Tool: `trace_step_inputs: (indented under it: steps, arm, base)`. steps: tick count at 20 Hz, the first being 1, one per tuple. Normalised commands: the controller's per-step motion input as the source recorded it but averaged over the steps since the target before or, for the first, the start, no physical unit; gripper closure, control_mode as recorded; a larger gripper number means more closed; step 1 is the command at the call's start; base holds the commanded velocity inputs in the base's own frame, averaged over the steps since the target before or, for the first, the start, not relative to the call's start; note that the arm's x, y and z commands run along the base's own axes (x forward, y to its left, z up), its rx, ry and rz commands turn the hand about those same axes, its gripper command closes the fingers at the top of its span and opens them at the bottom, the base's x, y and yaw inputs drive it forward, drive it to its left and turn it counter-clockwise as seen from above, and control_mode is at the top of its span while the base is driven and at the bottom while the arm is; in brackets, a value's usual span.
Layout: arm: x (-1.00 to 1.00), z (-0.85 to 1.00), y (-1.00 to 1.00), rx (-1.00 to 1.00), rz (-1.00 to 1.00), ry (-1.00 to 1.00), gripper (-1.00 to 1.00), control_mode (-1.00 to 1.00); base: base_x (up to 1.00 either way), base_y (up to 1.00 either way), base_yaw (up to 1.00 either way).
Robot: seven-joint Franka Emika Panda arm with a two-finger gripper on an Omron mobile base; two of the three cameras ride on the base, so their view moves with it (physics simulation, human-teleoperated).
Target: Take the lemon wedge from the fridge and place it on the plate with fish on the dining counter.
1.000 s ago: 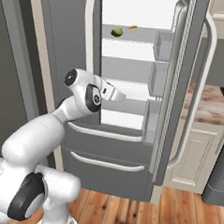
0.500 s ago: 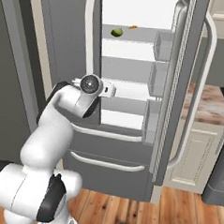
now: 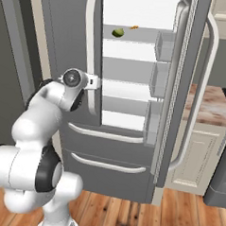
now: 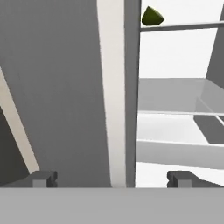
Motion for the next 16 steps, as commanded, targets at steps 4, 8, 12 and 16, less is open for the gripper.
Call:
trace_step_inputs:
  steps: [4, 8, 12, 16]
  arm:
    - [0.14, 0.23, 0.34, -0.12, -0.03, 0.16, -1.00, -1.00]
    - [0.28, 0.04, 0.00, 0.00, 0.00, 0.06, -1.00, -1.00]
    - [0.13, 0.01, -0.05, 0.00, 0.00, 0.02, -1.00, -1.00]
    - [0.29, 0.00, -0.26, 0.01, -0.04, 0.04, -1.00, -1.00]
  base:
    - [0.00, 0.00, 0.00]
    - [0.00, 0.00, 0.00]
    - [0.00, 0.00, 0.00]
    - [0.00, 0.00, 0.00]
